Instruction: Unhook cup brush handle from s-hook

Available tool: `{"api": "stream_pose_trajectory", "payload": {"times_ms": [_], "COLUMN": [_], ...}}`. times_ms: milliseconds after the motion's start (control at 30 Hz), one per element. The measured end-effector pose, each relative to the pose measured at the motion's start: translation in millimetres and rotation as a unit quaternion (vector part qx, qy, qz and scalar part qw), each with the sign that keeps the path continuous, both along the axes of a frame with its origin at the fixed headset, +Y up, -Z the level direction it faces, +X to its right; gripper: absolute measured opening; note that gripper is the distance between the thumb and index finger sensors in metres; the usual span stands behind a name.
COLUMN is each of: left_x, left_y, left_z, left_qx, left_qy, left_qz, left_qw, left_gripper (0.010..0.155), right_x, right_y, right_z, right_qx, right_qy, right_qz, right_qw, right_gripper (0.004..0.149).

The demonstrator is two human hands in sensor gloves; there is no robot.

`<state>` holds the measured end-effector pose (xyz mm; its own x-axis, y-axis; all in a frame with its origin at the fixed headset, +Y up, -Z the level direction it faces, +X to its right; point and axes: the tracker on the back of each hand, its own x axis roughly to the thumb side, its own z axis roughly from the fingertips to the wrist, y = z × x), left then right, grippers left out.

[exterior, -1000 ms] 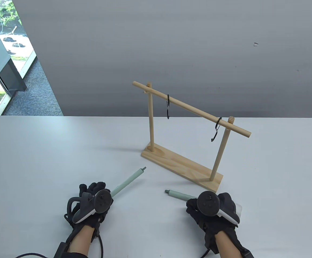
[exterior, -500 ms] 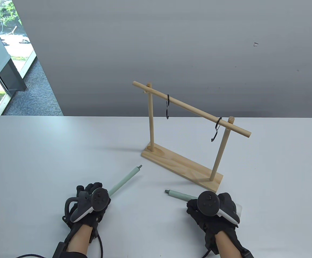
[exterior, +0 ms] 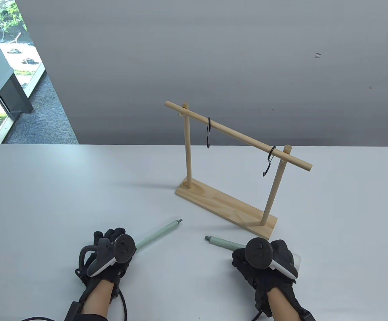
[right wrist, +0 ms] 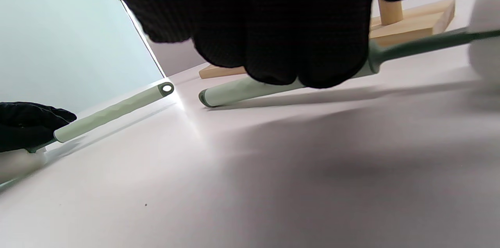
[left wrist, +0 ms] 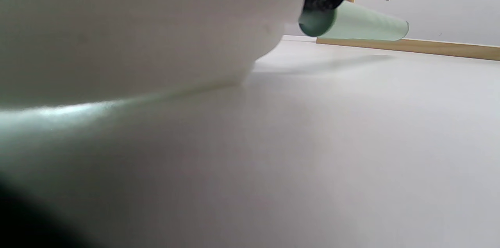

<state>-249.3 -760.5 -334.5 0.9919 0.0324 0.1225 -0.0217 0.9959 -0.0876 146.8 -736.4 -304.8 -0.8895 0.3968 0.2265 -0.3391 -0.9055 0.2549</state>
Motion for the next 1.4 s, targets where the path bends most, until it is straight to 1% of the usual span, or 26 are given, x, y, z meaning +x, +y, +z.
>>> {"api": "stream_pose_trajectory", "payload": {"times_ms": [167, 300, 367, 533, 633, 767, 933, 1100, 1233, 1400], "left_x": [3, 3, 3, 6, 13, 28, 47, 62, 67, 65], "left_y": [4, 10, 15, 33, 42, 51, 52, 49, 46, 43], "left_z": [2, 5, 7, 15, 19, 26, 33, 37, 38, 39], "left_qx": [0.011, 0.019, 0.025, 0.06, 0.079, 0.097, 0.073, 0.046, 0.037, 0.031], "left_qy": [-0.011, -0.012, -0.012, -0.025, -0.041, -0.074, -0.111, -0.141, -0.153, -0.155], "left_qz": [-0.01, 0.003, 0.018, 0.044, 0.045, 0.032, 0.008, -0.022, -0.036, -0.038], "left_qw": [1.0, 1.0, 0.999, 0.997, 0.995, 0.992, 0.991, 0.989, 0.987, 0.987], "left_gripper": [0.049, 0.051, 0.053, 0.058, 0.063, 0.074, 0.084, 0.09, 0.091, 0.091], "right_x": [0, 0, -1, -2, -4, -8, -16, -27, -34, -39], "right_y": [0, 1, 1, 3, 5, 10, 13, 8, 4, 0], "right_z": [0, 0, 1, 2, 4, 9, 13, 13, 11, 10], "right_qx": [0.004, 0.012, 0.02, 0.041, 0.06, 0.103, 0.146, 0.14, 0.137, 0.133], "right_qy": [-0.002, -0.005, -0.007, -0.01, -0.014, -0.021, -0.012, 0.022, 0.045, 0.056], "right_qz": [-0.001, 0.0, 0.001, 0.006, 0.009, 0.017, 0.032, 0.064, 0.082, 0.097], "right_qw": [1.0, 1.0, 1.0, 0.999, 0.998, 0.994, 0.989, 0.988, 0.986, 0.985], "right_gripper": [0.045, 0.046, 0.046, 0.05, 0.054, 0.057, 0.064, 0.072, 0.073, 0.074]}}
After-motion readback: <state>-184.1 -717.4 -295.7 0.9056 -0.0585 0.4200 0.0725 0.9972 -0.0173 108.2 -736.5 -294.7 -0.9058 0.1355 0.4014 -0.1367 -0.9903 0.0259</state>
